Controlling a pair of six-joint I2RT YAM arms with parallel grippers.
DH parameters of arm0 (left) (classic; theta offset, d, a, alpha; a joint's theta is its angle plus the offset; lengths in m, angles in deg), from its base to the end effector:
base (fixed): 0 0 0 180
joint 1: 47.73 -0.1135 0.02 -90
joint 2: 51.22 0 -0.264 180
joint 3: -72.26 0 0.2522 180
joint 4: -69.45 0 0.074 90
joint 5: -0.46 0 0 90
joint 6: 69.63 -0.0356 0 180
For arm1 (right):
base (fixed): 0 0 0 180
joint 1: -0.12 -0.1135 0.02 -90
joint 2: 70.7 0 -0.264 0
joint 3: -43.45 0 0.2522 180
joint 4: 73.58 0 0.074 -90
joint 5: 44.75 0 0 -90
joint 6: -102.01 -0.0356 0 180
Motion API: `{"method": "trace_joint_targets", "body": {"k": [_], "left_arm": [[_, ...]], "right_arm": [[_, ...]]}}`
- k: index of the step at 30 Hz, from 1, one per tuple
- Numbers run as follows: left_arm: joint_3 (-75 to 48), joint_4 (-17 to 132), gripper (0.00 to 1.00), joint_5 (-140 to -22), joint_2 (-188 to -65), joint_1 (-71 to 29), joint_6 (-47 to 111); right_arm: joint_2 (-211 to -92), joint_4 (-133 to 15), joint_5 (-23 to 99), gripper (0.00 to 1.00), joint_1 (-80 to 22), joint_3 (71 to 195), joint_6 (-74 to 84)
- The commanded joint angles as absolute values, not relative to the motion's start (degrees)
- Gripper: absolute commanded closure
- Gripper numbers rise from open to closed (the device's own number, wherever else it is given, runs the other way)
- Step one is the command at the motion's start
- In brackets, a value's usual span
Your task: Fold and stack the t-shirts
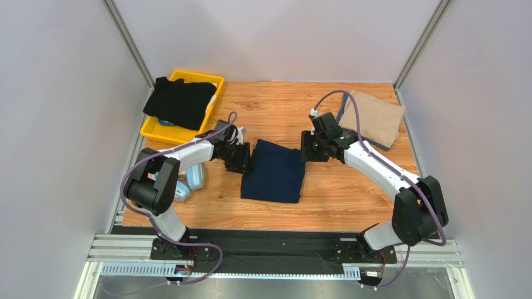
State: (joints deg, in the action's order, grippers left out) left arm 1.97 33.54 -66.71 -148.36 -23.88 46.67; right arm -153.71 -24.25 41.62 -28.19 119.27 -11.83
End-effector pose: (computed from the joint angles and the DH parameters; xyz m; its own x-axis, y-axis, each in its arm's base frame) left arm 0.2932 -0.1447 0.1666 -0.9661 -0.0194 -0.2575 0.1194 0.8506 -0.5121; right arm 0.2617 0.1436 0.2526 -0.8754 -0.0134 -0.4832 -0.1642 0.9484 0.2713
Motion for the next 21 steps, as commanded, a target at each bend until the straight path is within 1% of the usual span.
{"method": "trace_joint_targets", "body": {"k": [1, 7, 10, 14, 21], "left_arm": [[5.0, 38.4, 0.43, -62.1, -148.8, -24.3, 48.2], [6.5, 40.0, 0.42, -58.8, -151.7, -24.3, 50.0], [5.7, 38.5, 0.42, -60.8, -152.6, -24.3, 49.8], [5.4, 37.1, 0.42, -62.0, -153.3, -24.4, 48.9], [5.9, 40.1, 0.42, -58.6, -155.5, -24.3, 50.8]], "right_arm": [[-158.6, -29.9, 36.2, 0.54, -29.0, 117.4, -13.7], [-167.4, -31.8, 34.8, 0.55, -31.4, 119.9, -14.1], [-171.8, -30.6, 35.6, 0.56, -32.1, 122.2, -13.8], [-175.1, -30.6, 37.0, 0.57, -32.4, 123.0, -13.6], [-177.8, -30.3, 38.5, 0.58, -32.3, 122.8, -13.2]]}}
